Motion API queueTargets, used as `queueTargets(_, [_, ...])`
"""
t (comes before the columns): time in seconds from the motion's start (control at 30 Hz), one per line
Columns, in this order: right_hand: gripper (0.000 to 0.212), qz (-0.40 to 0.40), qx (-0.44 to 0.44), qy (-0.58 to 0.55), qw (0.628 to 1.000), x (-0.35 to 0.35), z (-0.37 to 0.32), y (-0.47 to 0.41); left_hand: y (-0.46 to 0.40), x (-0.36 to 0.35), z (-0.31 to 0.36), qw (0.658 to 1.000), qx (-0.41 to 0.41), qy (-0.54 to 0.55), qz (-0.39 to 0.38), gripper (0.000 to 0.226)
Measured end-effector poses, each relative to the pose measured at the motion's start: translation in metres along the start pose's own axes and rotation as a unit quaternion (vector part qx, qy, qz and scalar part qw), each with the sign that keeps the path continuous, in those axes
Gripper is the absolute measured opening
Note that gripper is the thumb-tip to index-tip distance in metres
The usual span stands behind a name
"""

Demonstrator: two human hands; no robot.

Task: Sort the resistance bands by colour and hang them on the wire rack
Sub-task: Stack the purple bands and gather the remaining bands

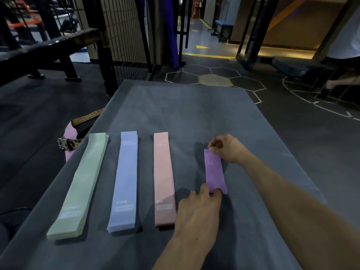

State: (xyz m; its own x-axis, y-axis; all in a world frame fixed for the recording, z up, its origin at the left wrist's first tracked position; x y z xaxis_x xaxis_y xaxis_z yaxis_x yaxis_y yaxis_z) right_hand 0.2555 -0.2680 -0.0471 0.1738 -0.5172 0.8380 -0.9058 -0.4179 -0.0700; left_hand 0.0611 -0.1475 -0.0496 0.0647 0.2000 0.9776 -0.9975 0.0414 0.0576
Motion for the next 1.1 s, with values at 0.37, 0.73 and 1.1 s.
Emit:
queueTargets(0.37, [0.016, 0.026, 0.015, 0.143, 0.989, -0.012, -0.008, 0.008, -0.002, -0.016, 0.001, 0.992, -0.086, 0.024, 0.085, 0.055])
queueTargets(0.73, [0.027, 0.065, 0.011, 0.144, 0.987, 0.006, -0.036, 0.027, 0.015, 0.028, -0.038, 0.991, -0.049, 0.035, 0.117, 0.031])
queueTargets(1.1, [0.022, -0.047, -0.075, 0.007, 0.996, -0.064, -0.102, 0.020, 0.023, 0.049, -0.118, 0.995, 0.096, -0.009, 0.026, 0.010])
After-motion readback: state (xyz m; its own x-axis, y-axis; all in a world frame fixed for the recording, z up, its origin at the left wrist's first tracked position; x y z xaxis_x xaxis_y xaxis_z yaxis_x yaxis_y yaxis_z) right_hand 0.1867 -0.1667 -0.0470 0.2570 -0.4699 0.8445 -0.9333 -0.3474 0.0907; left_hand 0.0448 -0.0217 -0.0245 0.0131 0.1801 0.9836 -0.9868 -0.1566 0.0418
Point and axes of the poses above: each hand's wrist, its own y-axis away from the middle knuckle, its own x-axis out of the back of the hand, z = x × y, the point moved 3 cm from there along -y, towards the middle knuckle, and after that the axes turned 15 degrees about x, right-handed, at the moved point
